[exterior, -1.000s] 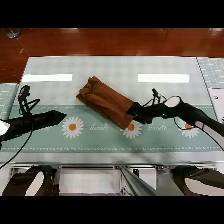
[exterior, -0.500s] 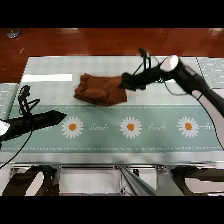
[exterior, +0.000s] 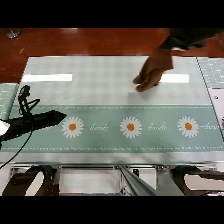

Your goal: Fold the shirts.

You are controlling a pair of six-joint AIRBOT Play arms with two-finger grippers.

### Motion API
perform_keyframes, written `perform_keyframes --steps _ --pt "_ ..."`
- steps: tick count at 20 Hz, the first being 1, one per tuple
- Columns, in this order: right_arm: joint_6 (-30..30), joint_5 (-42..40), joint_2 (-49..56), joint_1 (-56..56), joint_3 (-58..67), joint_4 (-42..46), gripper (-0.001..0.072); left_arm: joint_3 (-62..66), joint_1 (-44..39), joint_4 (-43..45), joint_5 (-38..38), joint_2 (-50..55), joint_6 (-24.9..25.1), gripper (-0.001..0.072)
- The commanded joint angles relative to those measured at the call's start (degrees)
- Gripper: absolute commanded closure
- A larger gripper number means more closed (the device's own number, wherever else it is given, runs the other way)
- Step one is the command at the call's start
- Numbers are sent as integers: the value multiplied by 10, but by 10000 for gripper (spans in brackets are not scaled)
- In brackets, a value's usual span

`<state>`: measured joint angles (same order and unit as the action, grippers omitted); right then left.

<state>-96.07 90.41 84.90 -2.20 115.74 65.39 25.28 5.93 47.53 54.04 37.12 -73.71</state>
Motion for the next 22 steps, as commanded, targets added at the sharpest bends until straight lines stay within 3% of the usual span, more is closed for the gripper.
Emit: perform_keyframes --steps 1,5,9,14,16,20,21,22 --pt "-19 143 -32 116 24 20 678 0 0 0 0 0 0 683" --pt "-32 160 -107 256 -38 37 678 0 0 0 -1 0 0 683" --pt "-2 160 -210 358 -172 110 678 0 0 0 -9 0 0 683" --pt "19 159 -352 483 -415 291 678 0 0 0 -27 0 0 683" --pt "14 146 -400 540 -501 346 677 0 0 0 -31 0 0 683" --pt "-37 73 -484 626 -624 351 662 0 0 0 -31 0 0 683" --pt "-57 58 -493 636 -636 355 421 0 0 0 -31 0 0 683" --pt "-58 45 -492 642 -636 351 110 0 0 0 -31 0 0 683"
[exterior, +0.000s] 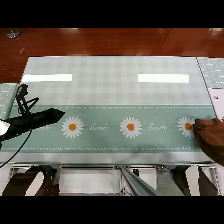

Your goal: Fold the shirts.

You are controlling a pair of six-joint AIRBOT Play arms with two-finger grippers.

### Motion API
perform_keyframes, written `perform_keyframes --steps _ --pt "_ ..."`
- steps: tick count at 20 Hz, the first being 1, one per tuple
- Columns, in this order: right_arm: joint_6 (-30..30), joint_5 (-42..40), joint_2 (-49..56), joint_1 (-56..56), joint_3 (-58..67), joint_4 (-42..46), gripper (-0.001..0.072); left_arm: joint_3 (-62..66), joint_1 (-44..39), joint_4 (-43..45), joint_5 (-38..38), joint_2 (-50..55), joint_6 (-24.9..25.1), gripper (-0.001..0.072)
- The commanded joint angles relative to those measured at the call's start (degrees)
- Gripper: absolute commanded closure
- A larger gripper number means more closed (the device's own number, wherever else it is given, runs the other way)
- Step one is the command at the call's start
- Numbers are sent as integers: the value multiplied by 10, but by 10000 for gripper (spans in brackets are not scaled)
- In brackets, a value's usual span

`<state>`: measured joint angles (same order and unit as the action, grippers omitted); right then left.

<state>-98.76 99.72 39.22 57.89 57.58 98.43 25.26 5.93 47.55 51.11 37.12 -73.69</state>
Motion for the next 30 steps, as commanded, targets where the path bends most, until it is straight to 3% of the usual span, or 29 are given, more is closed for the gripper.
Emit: perform_keyframes --steps 1,3,5,6,10,12,15,18,20,23,25,30 --pt "-30 -56 -31 42 -52 16 85 0 0 0 -3 0 0 683" --pt "-20 -79 -13 42 -30 -18 85 2 0 0 -13 1 0 684" --pt "5 -113 21 42 18 -105 91 22 0 0 -16 15 0 683" --pt "17 -134 40 37 47 -163 153 45 0 0 -16 31 5 684" --pt "98 -229 129 -75 180 -445 677 240 0 0 37 129 12 684" --pt "123 -267 173 -207 238 -470 678 374 -8 0 76 187 12 684" --pt "136 -292 225 -433 257 -391 677 509 -53 6 121 249 10 685" --pt "114 -304 285 -633 226 -245 677 482 -129 110 116 267 -26 685" --pt "68 -329 324 -710 171 -177 677 408 -160 167 81 280 -52 685" --pt "-22 -342 384 -731 118 -126 677 356 -145 224 75 327 -97 685" --pt "-74 -332 408 -714 118 -111 677 374 -124 226 84 353 -97 684" --pt "-80 -339 411 -707 118 -110 677 386 -112 225 95 356 -80 683"
